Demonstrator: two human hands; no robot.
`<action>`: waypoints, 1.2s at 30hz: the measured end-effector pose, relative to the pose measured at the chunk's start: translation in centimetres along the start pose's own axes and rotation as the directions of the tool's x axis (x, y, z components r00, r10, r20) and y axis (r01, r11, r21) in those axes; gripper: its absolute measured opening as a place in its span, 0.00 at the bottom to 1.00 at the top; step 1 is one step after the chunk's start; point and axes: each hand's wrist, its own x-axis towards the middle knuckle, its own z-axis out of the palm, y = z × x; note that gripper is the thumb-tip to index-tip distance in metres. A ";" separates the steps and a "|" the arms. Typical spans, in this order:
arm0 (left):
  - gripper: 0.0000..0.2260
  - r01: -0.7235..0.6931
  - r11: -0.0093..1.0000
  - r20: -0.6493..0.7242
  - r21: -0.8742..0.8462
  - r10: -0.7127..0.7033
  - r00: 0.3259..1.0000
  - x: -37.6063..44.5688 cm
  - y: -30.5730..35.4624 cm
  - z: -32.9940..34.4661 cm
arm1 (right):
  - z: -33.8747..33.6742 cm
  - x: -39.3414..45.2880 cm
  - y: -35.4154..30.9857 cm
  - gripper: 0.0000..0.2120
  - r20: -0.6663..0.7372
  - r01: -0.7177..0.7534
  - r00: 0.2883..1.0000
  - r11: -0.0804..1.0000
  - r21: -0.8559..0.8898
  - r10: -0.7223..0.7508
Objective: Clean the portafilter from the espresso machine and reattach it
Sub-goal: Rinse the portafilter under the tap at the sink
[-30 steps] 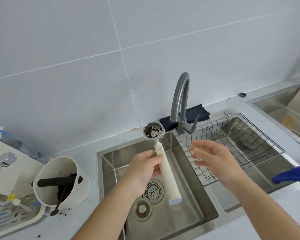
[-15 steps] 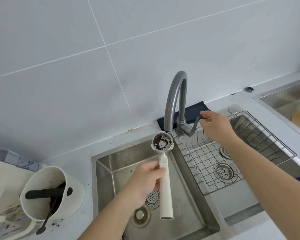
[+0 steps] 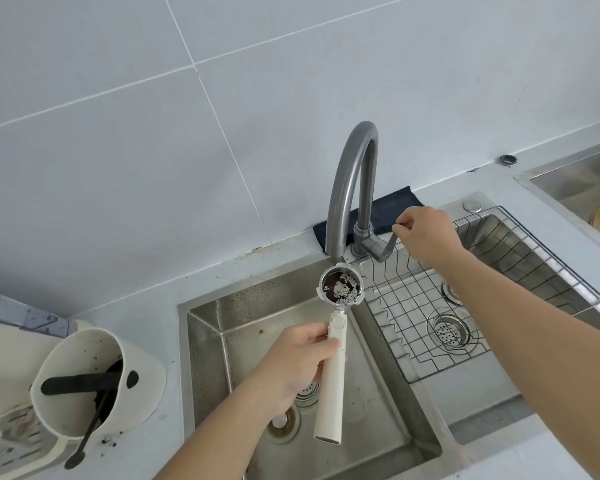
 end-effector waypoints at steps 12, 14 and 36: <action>0.10 -0.004 0.999 0.014 -0.045 0.005 1.000 0.3 -0.2 -0.3 | 0.6 -1.2 1.1 0.08 -0.036 -0.018 0.999 0.997 0.074 0.021; 0.10 -0.007 0.999 0.014 -0.041 0.008 1.000 0.2 -0.3 -0.3 | 0.6 -1.4 1.2 0.08 -0.040 -0.021 0.999 0.996 0.081 0.024; 0.08 0.123 0.948 0.092 -0.294 -0.100 0.991 0.8 0.8 -0.8 | 0.2 -2.6 0.9 0.14 -0.062 -0.043 0.997 0.984 0.171 0.055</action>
